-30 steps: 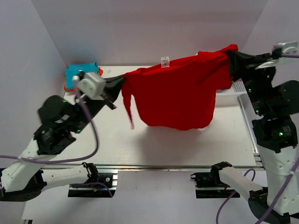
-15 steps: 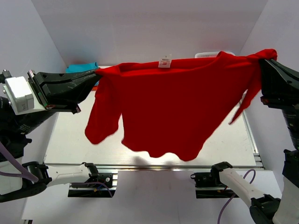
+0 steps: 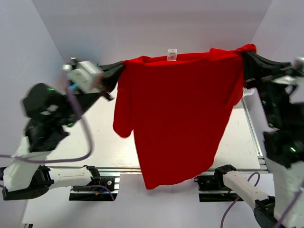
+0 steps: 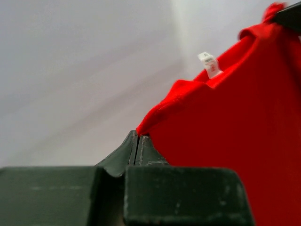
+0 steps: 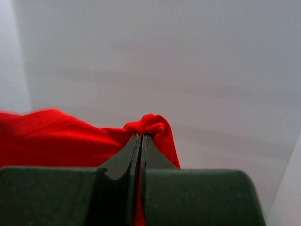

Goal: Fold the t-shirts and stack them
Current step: Flatten out the tshirt

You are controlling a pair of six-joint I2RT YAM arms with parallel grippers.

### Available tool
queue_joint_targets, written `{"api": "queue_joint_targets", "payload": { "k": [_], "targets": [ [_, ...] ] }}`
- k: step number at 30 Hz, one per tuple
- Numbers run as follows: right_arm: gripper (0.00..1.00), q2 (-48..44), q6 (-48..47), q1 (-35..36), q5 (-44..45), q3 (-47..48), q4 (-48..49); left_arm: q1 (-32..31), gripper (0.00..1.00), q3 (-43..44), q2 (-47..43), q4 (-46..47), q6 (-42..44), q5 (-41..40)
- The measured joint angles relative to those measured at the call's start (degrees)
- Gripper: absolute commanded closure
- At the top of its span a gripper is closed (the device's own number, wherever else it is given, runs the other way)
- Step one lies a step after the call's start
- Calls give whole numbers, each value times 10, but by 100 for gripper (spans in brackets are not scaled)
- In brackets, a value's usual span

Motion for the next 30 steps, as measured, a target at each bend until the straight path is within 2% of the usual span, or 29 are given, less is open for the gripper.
{"api": "queue_joint_targets", "payload": {
  "k": [6,9,12,16,21,25,30],
  "targets": [
    [100,67,-2,-2,68,-131,66,1,100,-212,16,162,48,-196],
    [100,141,2,-4,96,-173,99,13,100,-299,67,258,81,-285],
    [100,241,5,-5,118,-180,119,44,100,-333,147,324,107,-348],
    [100,372,7,-7,118,-169,136,112,100,-333,253,364,110,-393],
    [100,497,6,-7,89,-115,142,200,100,-298,377,353,60,-407],
    [100,614,2,-7,56,-13,163,263,100,-254,460,320,9,-384],
    [100,761,-20,-6,10,128,197,324,100,-148,567,289,-30,-357]
  ]
}}
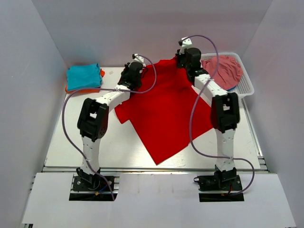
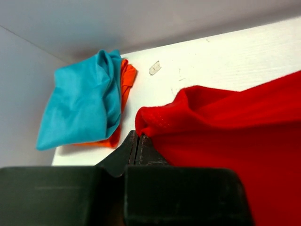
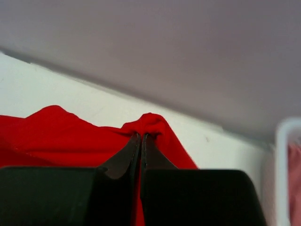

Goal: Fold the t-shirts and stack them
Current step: Flatten out the tshirt

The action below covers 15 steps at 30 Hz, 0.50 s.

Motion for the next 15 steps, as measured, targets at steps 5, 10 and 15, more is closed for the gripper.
{"api": "queue_joint_targets", "payload": {
  "k": [5,10,15],
  "targets": [
    [100,148,-23,0,-51,111,87,42,100,88,85,-30,-28,32],
    [39,255,-37,0,-83,152,168,72,0,171,167,-67,-47,65],
    [10,288,-47,0,-104,172,169,91,0,277,238,-136,-91,71]
  ]
}}
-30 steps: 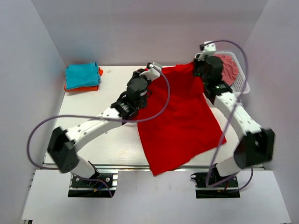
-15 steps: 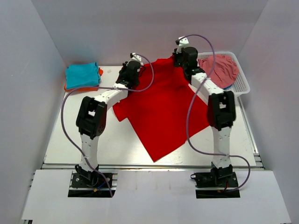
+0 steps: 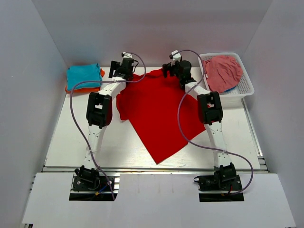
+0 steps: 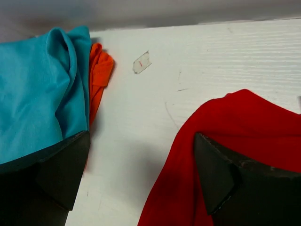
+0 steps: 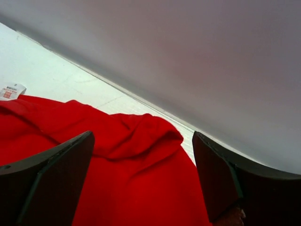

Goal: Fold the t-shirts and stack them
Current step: Flatten out the tshirt

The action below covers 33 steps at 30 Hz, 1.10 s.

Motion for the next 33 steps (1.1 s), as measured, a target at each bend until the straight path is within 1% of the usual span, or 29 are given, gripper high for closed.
{"api": "queue_joint_targets", "payload": {
  "k": [2,4,6,8,11,14,16,19,24,26,29,33],
  "targets": [
    [10,-10,3,0,-3,2,-13,5,0,3,-2,-22,-17,0],
    [10,-32,18,0,-2,-1,-47,6,0,-13,-18,-34,-30,11],
    [10,-82,45,0,0,-23,-101,5,0,-55,-52,-39,-42,33],
    [10,-152,64,1,0,-66,-143,1,0,-92,-90,-47,-49,60],
    [10,-296,108,1,-1,-169,-206,-7,0,-116,-133,-56,-59,106],
    [10,-422,139,2,3,-265,-250,-12,0,-116,-152,-56,-71,163],
    [10,-506,165,2,12,-350,-271,-15,0,-116,-154,-53,-73,200],
    [10,-574,191,4,19,-448,-312,-17,0,-117,-146,-51,-71,241],
    [10,-588,218,4,16,-566,-404,-14,0,-75,-77,-60,-72,265],
    [10,-588,230,4,17,-598,-443,-11,0,-78,-56,-64,-76,262],
    [10,-584,243,4,26,-612,-483,-6,0,-110,-47,-63,-90,251],
    [10,-552,250,4,42,-601,-501,2,0,-149,-66,-49,-122,235]
  ]
}}
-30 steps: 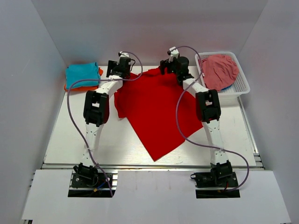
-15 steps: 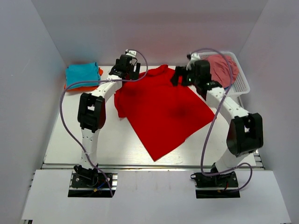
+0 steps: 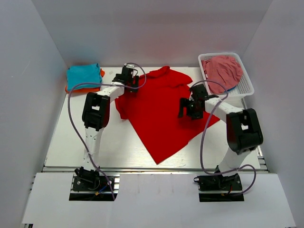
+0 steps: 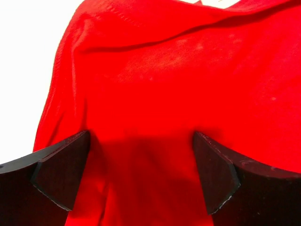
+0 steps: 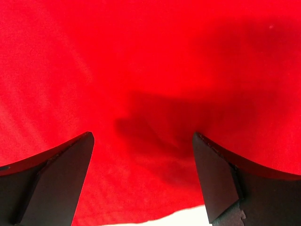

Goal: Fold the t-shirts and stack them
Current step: Flatten out the tshirt

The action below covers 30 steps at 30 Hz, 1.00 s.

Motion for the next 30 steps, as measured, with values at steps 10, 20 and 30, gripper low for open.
{"api": "queue_joint_targets", "payload": {
  "k": [10,20,30],
  "targets": [
    [10,211,-1,-1,27,250,-80,38,0,-350,-239,2,-177,-21],
    [10,469,-79,-5,29,664,-116,23,0,-540,-420,-50,-239,24],
    [10,345,-134,-7,-13,563,-78,6,0,-536,-574,-66,-159,103]
  ]
}}
